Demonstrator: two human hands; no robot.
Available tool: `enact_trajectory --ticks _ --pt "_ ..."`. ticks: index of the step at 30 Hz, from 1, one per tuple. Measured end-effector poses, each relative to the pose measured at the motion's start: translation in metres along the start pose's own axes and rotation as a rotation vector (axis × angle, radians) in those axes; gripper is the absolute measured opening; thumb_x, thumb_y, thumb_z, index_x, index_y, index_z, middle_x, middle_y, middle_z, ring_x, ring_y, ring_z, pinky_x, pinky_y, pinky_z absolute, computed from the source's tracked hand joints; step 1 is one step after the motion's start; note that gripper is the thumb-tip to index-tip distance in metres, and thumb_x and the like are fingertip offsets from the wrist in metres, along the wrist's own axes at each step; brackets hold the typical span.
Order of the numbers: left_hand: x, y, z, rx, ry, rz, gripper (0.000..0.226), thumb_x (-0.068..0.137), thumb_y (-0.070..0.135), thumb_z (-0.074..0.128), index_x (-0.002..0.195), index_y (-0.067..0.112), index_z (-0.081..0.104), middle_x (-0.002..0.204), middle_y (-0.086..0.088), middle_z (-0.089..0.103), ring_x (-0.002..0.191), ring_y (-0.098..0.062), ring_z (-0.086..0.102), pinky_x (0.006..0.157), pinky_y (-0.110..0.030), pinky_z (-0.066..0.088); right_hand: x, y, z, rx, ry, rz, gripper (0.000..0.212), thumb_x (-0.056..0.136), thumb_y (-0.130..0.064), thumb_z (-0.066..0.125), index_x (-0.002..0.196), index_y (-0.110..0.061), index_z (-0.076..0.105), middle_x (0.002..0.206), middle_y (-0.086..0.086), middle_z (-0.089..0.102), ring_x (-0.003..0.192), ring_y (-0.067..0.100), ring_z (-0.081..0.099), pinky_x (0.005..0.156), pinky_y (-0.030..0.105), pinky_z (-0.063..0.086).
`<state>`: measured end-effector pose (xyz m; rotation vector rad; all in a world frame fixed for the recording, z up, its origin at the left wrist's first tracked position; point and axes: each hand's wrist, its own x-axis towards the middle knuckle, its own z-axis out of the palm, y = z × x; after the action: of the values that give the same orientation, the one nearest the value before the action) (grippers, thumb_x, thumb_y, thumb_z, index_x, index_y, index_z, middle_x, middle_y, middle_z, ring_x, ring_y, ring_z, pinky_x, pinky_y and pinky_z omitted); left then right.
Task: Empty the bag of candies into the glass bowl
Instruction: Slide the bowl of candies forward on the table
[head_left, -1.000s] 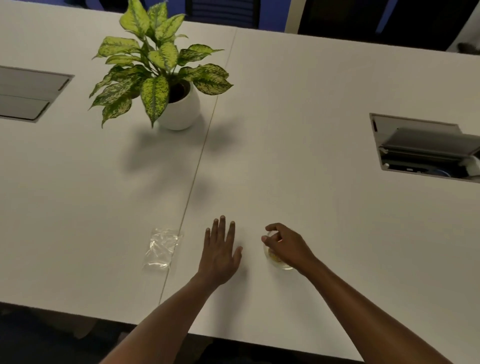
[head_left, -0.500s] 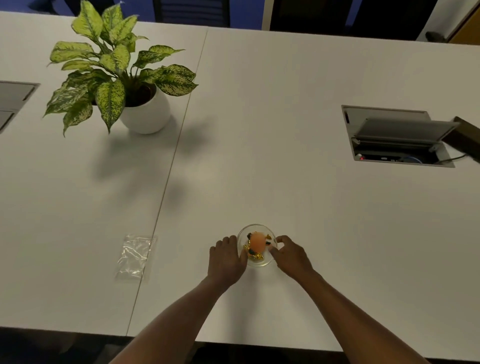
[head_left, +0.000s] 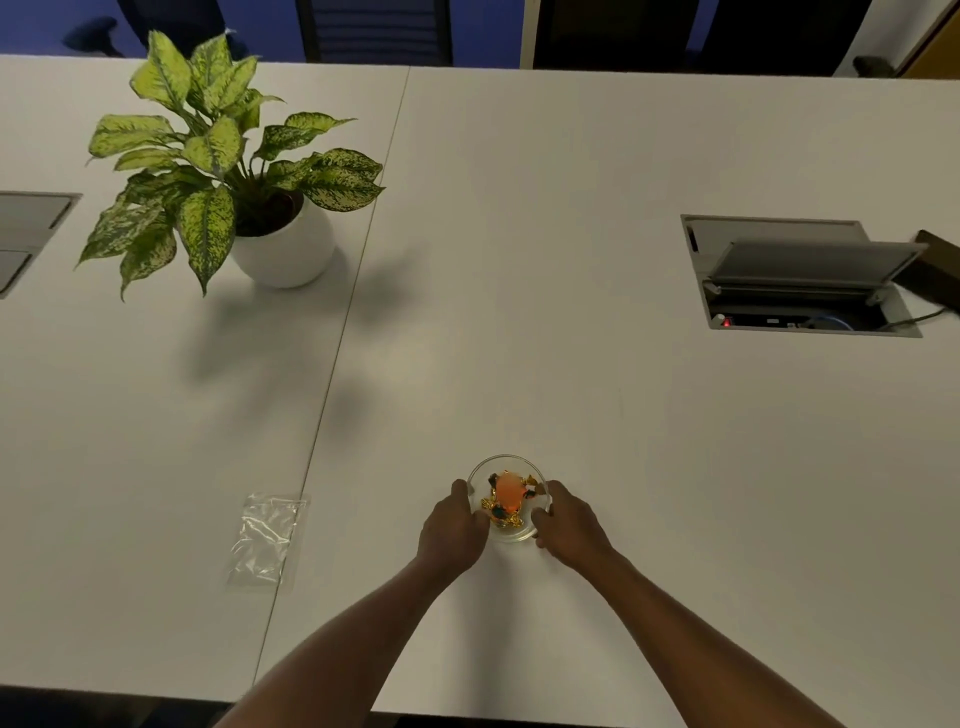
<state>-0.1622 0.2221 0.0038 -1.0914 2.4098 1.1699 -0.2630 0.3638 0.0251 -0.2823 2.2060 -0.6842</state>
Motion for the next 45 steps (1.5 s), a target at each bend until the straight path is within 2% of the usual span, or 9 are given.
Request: enact_trajectory --ticks 7,17,22,25,30,35,38,42,45 --pt "0.035 0.025 -0.034 -0.008 0.059 0.072 0.041 0.096 0.022 0.053 0.135 0.012 0.047 0.115 -0.012 0.071 0.091 -0.026 0.069 0.079 -0.040 0.060 0.032 -0.034 -0.024 0.039 0.036 -0.050 0.040 0.101 -0.019 0.053 0.140 -0.013 0.052 0.110 0.018 0.075 0.096 0.030 0.075 0.083 0.039 0.058" --pt "0.136 0.080 -0.090 0.001 0.183 0.165 0.041 0.098 0.022 0.052 0.137 0.011 0.044 0.112 -0.017 0.073 0.092 -0.033 0.072 0.078 -0.043 0.060 0.118 -0.105 -0.082 0.071 0.104 -0.106 0.040 0.101 -0.020 0.053 0.139 -0.010 0.052 0.118 0.020 0.073 0.108 0.034 0.071 0.090 0.040 0.058" --pt "0.211 0.112 -0.110 -0.003 0.233 0.193 0.040 0.097 0.021 0.052 0.135 0.010 0.045 0.111 -0.019 0.073 0.092 -0.037 0.071 0.074 -0.040 0.057 0.185 -0.137 -0.114 0.111 0.144 -0.106 0.040 0.099 -0.019 0.053 0.138 -0.010 0.053 0.117 0.021 0.073 0.107 0.037 0.071 0.091 0.049 0.061" --pt "0.255 0.129 -0.119 0.016 0.249 0.209 0.040 0.097 0.020 0.051 0.136 0.009 0.045 0.113 -0.020 0.072 0.095 -0.040 0.069 0.076 -0.041 0.054 0.225 -0.153 -0.129 0.150 0.166 -0.103 0.038 0.099 -0.018 0.054 0.136 -0.009 0.054 0.112 0.022 0.074 0.100 0.037 0.074 0.089 0.050 0.062" --pt "0.318 0.144 -0.124 0.024 0.265 0.212 0.039 0.098 0.020 0.050 0.136 0.010 0.045 0.111 -0.019 0.072 0.092 -0.038 0.069 0.070 -0.033 0.045 0.283 -0.169 -0.144 0.201 0.186 -0.082 0.035 0.099 -0.020 0.053 0.132 -0.012 0.056 0.106 0.020 0.075 0.090 0.034 0.077 0.075 0.041 0.061" --pt "0.365 0.149 -0.125 0.030 0.262 0.187 0.037 0.098 0.020 0.047 0.134 0.010 0.045 0.106 -0.019 0.072 0.086 -0.036 0.066 0.069 -0.034 0.045 0.327 -0.176 -0.148 0.235 0.192 -0.058 0.031 0.099 -0.024 0.054 0.128 -0.014 0.059 0.101 0.018 0.077 0.087 0.032 0.077 0.078 0.046 0.063" --pt "0.380 0.151 -0.125 0.043 0.265 0.191 0.037 0.098 0.020 0.047 0.134 0.010 0.046 0.106 -0.018 0.071 0.080 -0.032 0.060 0.069 -0.034 0.045 0.343 -0.176 -0.148 0.278 0.194 -0.047 0.029 0.100 -0.026 0.055 0.126 -0.014 0.059 0.101 0.018 0.077 0.075 0.026 0.072 0.072 0.041 0.061" --pt "0.394 0.151 -0.124 0.050 0.256 0.187 0.038 0.098 0.020 0.046 0.135 0.009 0.046 0.113 -0.018 0.071 0.095 -0.037 0.067 0.076 -0.039 0.052 0.356 -0.177 -0.148 0.287 0.191 -0.046 0.028 0.101 -0.027 0.054 0.126 -0.015 0.059 0.100 0.017 0.078 0.071 0.023 0.070 0.073 0.041 0.061" --pt "0.397 0.151 -0.123 0.049 0.256 0.183 0.038 0.098 0.020 0.046 0.134 0.009 0.046 0.113 -0.019 0.071 0.094 -0.037 0.067 0.075 -0.038 0.050 0.359 -0.177 -0.147 0.306 0.191 -0.051 0.029 0.100 -0.028 0.055 0.127 -0.015 0.059 0.098 0.015 0.078 0.070 0.021 0.069 0.068 0.038 0.059"
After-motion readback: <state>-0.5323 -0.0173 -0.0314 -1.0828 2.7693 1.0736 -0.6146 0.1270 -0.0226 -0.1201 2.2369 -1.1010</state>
